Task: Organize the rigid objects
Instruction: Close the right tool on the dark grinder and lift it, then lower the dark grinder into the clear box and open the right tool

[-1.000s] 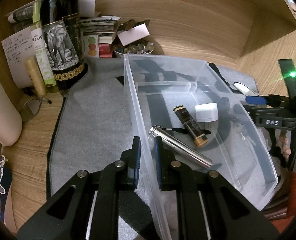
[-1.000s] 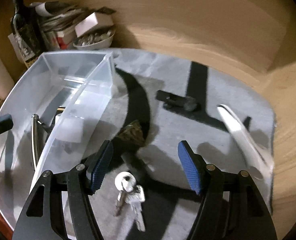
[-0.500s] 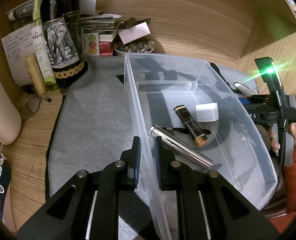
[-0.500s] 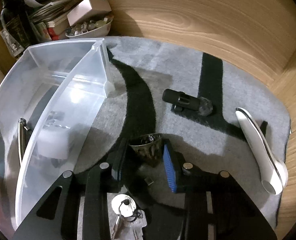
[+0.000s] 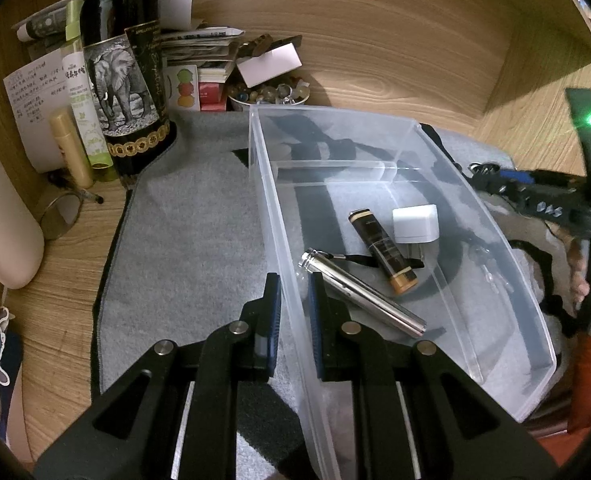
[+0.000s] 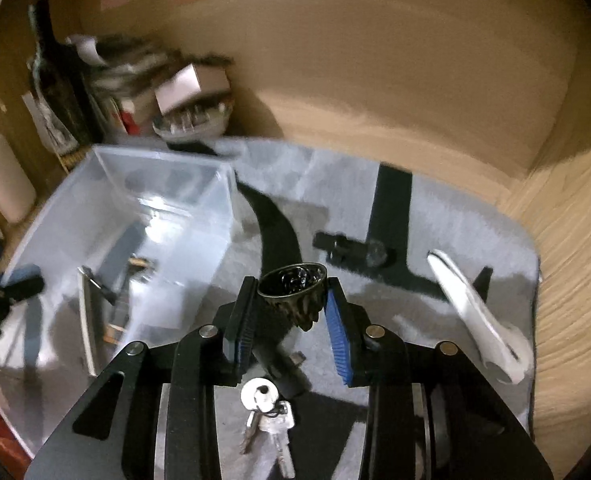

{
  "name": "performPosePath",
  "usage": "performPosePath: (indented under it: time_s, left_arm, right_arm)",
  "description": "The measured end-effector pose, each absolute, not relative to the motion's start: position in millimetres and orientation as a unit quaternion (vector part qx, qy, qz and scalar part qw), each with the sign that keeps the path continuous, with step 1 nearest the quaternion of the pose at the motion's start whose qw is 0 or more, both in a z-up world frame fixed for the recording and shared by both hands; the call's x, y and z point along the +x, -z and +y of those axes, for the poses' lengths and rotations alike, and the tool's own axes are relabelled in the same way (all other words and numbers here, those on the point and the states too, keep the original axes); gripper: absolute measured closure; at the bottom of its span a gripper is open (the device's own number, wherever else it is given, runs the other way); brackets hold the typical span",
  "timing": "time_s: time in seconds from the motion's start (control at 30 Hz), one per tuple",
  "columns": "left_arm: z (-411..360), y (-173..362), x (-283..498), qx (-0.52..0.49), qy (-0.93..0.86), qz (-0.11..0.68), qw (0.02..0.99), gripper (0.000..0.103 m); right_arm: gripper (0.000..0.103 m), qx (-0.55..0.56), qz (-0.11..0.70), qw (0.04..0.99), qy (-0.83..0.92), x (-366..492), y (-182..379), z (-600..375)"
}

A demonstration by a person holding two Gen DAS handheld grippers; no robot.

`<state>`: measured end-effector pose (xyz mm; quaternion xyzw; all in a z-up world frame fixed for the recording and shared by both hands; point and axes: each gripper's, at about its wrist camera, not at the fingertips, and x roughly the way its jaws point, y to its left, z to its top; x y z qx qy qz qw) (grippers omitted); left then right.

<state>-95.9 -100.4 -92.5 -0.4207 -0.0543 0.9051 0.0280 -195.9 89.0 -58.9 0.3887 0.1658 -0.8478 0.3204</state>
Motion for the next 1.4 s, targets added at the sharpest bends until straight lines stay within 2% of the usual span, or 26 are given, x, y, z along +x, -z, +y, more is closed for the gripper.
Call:
performPosePath:
  time_s: [0.2,0.5,0.87,1.23,1.3,1.37,1.4]
  left_arm:
    - [-102,92,-96,-0.420,-0.905,-0.054,0.027,0.090]
    - [-107,92,-94,-0.418,-0.906,-0.065,0.027,0.090]
    - [-104,92,-94,-0.416,-0.907,-0.065,0.026,0.090]
    - [-103,92,-94,-0.415,-0.907,-0.065,0.024,0.090]
    - [-103,93,-94,-0.415,-0.907,-0.064,0.024,0.090]
    - [-102,92,-95,-0.416,-0.907,-0.062,0.023,0.090]
    - [-102,92,-95,-0.416,-0.907,-0.061,0.023,0.090]
  right_arm:
    - [0.073,0.350,0.152,0.344,0.858,-173,28,93]
    - [0.073,0.317,0.157,0.381,0.854,-145,11,78]
    - [0.073,0.344,0.175,0.438,0.812,-131,35,40]
    - [0.073,0.375,0.223,0.457,0.775,-120,66,14]
    - [0.069,0.376,0.226,0.457,0.774,-120,66,13]
    - [0.057,0.374,0.226,0.451,0.778,-121,66,13]
    - [0.056,0.371,0.224,0.450,0.781,-121,65,13]
